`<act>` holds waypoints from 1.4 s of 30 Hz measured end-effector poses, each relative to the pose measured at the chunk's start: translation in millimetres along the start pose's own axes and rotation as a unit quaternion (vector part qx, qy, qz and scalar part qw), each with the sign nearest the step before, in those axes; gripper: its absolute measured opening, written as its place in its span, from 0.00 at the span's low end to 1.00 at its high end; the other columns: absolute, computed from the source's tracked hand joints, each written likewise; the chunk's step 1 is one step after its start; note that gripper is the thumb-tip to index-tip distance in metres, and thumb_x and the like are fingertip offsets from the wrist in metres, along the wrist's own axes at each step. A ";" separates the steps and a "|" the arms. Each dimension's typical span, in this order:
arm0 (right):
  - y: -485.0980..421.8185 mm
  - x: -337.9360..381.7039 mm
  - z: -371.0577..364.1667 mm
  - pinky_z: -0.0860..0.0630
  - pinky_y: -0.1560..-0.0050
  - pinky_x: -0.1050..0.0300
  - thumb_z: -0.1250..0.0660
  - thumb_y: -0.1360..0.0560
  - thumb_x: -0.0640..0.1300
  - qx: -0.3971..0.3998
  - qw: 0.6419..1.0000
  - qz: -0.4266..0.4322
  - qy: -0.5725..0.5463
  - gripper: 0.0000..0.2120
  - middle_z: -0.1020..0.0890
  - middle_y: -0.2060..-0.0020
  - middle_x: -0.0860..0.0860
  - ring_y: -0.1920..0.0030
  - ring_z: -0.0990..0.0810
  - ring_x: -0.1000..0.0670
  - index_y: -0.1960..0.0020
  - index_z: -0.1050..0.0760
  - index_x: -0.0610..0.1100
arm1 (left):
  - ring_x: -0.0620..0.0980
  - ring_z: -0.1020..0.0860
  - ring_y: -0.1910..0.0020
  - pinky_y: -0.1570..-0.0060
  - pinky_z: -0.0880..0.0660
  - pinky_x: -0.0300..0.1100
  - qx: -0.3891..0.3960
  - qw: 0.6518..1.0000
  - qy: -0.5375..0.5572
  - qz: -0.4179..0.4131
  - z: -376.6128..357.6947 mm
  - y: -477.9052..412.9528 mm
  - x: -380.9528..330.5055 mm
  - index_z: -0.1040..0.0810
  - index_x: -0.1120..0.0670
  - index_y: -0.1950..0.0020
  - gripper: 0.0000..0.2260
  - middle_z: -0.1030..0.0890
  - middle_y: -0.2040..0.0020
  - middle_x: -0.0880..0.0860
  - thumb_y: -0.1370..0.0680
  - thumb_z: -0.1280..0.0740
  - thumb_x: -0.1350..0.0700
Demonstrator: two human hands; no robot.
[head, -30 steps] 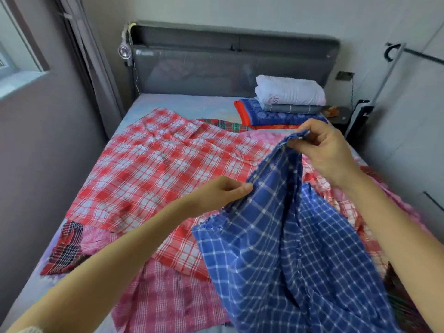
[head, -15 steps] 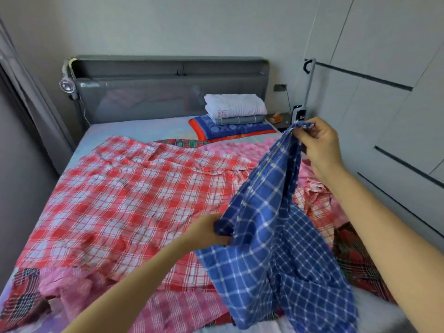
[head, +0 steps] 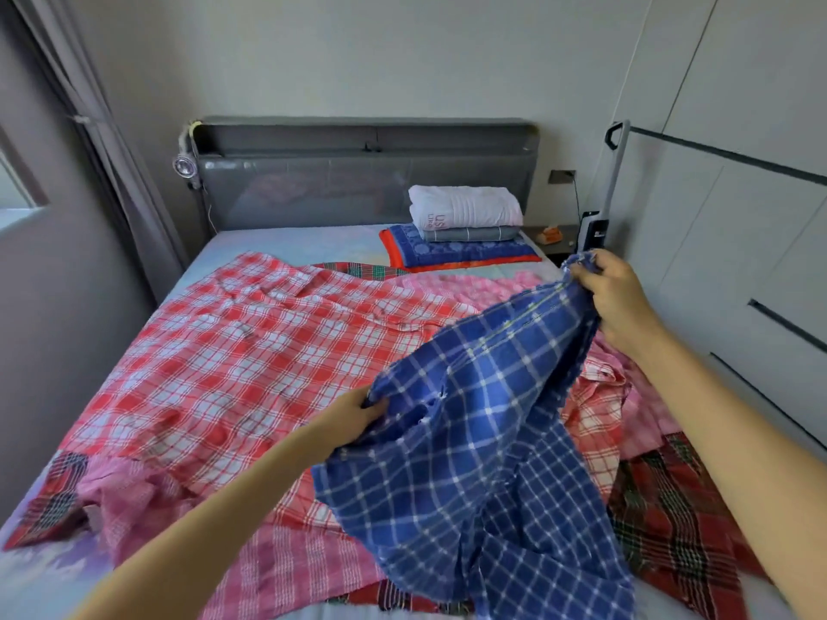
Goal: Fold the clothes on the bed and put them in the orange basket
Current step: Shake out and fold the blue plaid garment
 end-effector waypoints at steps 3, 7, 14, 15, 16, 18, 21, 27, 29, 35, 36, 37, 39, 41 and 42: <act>2.8 -12.7 0.0 0.28 0.63 0.61 0.39 0.23 0.34 0.110 0.980 0.036 0.161 0.05 0.26 0.66 0.43 0.72 0.27 0.59 0.57 0.29 0.35 | 0.47 0.29 0.68 0.66 0.33 0.40 -0.006 0.998 -0.032 0.047 -18.8 3.6 -8.2 0.26 0.56 0.56 0.11 0.25 0.65 0.52 0.20 0.38 0.49; 51.2 -29.7 -38.5 0.26 0.44 0.46 0.34 0.23 0.45 0.352 0.877 0.100 0.310 0.09 0.20 0.54 0.47 0.55 0.22 0.50 0.44 0.25 0.45 | 0.49 0.25 0.65 0.64 0.29 0.40 -0.029 0.996 -0.045 0.077 -41.4 13.5 -28.7 0.23 0.59 0.47 0.14 0.22 0.60 0.53 0.21 0.36 0.49; 138.2 -45.0 -99.4 0.36 0.68 0.65 0.31 0.31 0.63 0.521 0.732 0.200 0.390 0.43 0.36 0.73 0.57 0.74 0.33 0.58 0.24 0.47 0.51 | 0.55 0.20 0.52 0.45 0.23 0.51 -0.017 0.990 0.067 0.125 -73.4 44.0 -42.1 0.23 0.54 0.54 0.07 0.19 0.55 0.54 0.23 0.34 0.51; 145.7 -50.2 -106.6 0.37 0.68 0.63 0.31 0.31 0.63 0.524 0.728 0.204 0.393 0.44 0.35 0.72 0.57 0.73 0.35 0.57 0.24 0.48 0.50 | 0.55 0.20 0.53 0.46 0.23 0.50 -0.020 0.989 0.074 0.127 -73.9 46.5 -44.3 0.23 0.54 0.55 0.06 0.18 0.55 0.54 0.22 0.34 0.52; 152.5 -54.9 -112.1 0.36 0.68 0.63 0.30 0.31 0.62 0.526 0.728 0.199 0.391 0.44 0.34 0.71 0.57 0.71 0.34 0.58 0.24 0.48 0.49 | 0.55 0.20 0.53 0.46 0.22 0.50 -0.023 0.988 0.082 0.129 -73.9 47.9 -45.7 0.23 0.55 0.54 0.07 0.18 0.54 0.54 0.22 0.34 0.52; 160.3 -62.6 -120.2 0.31 0.63 0.59 0.30 0.31 0.61 0.520 0.746 0.172 0.378 0.36 0.29 0.66 0.55 0.64 0.28 0.53 0.29 0.38 0.47 | 0.55 0.20 0.53 0.47 0.22 0.51 -0.028 0.987 0.083 0.135 -72.5 52.0 -45.3 0.24 0.57 0.55 0.09 0.18 0.53 0.57 0.23 0.34 0.51; 161.5 -70.5 -129.4 0.32 0.64 0.55 0.34 0.27 0.55 0.487 0.775 0.161 0.369 0.14 0.25 0.65 0.50 0.62 0.25 0.47 0.53 0.26 0.44 | 0.54 0.21 0.56 0.48 0.23 0.52 -0.025 0.986 0.083 0.141 -73.3 57.5 -39.1 0.24 0.58 0.56 0.12 0.19 0.55 0.58 0.24 0.32 0.49; 150.5 -66.8 -135.6 0.45 0.72 0.57 0.32 0.27 0.48 0.487 0.813 0.117 0.297 0.22 0.38 0.77 0.51 0.75 0.42 0.51 0.73 0.41 0.46 | 0.48 0.23 0.60 0.55 0.23 0.44 -0.127 0.987 0.064 0.069 -44.4 77.9 -35.4 0.25 0.54 0.48 0.09 0.20 0.55 0.53 0.25 0.30 0.55; 144.1 -58.9 -138.8 0.45 0.72 0.56 0.30 0.29 0.46 0.494 0.822 0.090 0.269 0.23 0.39 0.78 0.51 0.77 0.44 0.52 0.74 0.41 0.45 | 0.47 0.24 0.59 0.56 0.24 0.43 -0.171 0.985 0.008 0.012 -30.1 91.4 -37.5 0.29 0.50 0.45 0.13 0.22 0.55 0.49 0.26 0.30 0.58; 125.2 -31.9 -149.7 0.44 0.69 0.52 0.32 0.30 0.39 0.485 0.832 0.068 0.261 0.21 0.42 0.78 0.50 0.76 0.47 0.51 0.72 0.44 0.44 | 0.47 0.23 0.55 0.57 0.22 0.41 -0.174 0.970 -0.165 -0.043 -7.7 122.2 -23.8 0.33 0.49 0.39 0.20 0.24 0.53 0.44 0.26 0.34 0.66; 121.5 -28.8 -151.1 0.45 0.69 0.53 0.33 0.30 0.38 0.477 0.836 0.066 0.264 0.21 0.43 0.78 0.50 0.76 0.47 0.51 0.73 0.44 0.44 | 0.46 0.23 0.55 0.57 0.22 0.41 -0.182 0.969 -0.158 -0.045 -0.2 126.8 -18.0 0.32 0.48 0.41 0.20 0.25 0.54 0.42 0.27 0.34 0.67; 118.6 -27.1 -152.2 0.46 0.70 0.53 0.33 0.31 0.38 0.469 0.839 0.063 0.268 0.22 0.43 0.78 0.50 0.76 0.47 0.51 0.73 0.44 0.44 | 0.45 0.24 0.55 0.58 0.22 0.40 -0.197 0.966 -0.160 -0.053 7.1 131.9 -15.6 0.31 0.48 0.42 0.20 0.26 0.54 0.41 0.27 0.34 0.67; 116.8 -25.4 -157.8 0.46 0.71 0.55 0.33 0.31 0.38 0.455 0.844 0.063 0.277 0.22 0.43 0.78 0.51 0.76 0.47 0.52 0.73 0.45 0.44 | 0.44 0.26 0.56 0.59 0.24 0.36 -0.245 0.948 -0.182 -0.086 23.0 140.3 -15.5 0.27 0.52 0.45 0.17 0.28 0.54 0.41 0.28 0.34 0.68; 121.4 -24.6 -166.7 0.46 0.72 0.56 0.33 0.31 0.38 0.453 0.845 0.063 0.278 0.22 0.44 0.78 0.51 0.77 0.48 0.52 0.73 0.45 0.44 | 0.43 0.27 0.55 0.59 0.26 0.36 -0.291 0.930 -0.185 -0.127 34.8 144.7 -18.7 0.24 0.54 0.52 0.14 0.28 0.54 0.42 0.30 0.34 0.72; 124.0 -24.7 -170.3 0.46 0.72 0.56 0.33 0.31 0.38 0.454 0.845 0.062 0.274 0.22 0.44 0.78 0.51 0.77 0.47 0.52 0.74 0.45 0.44 | 0.43 0.27 0.54 0.59 0.26 0.37 -0.298 0.929 -0.177 -0.133 37.7 143.8 -19.0 0.23 0.54 0.57 0.15 0.27 0.53 0.42 0.32 0.35 0.74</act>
Point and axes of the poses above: each hand's wrist, its own y-axis away from the middle knuckle, its own z-axis out of the back of the hand, x = y × z, the point moved 7 cm from there along -y, towards the middle knuckle
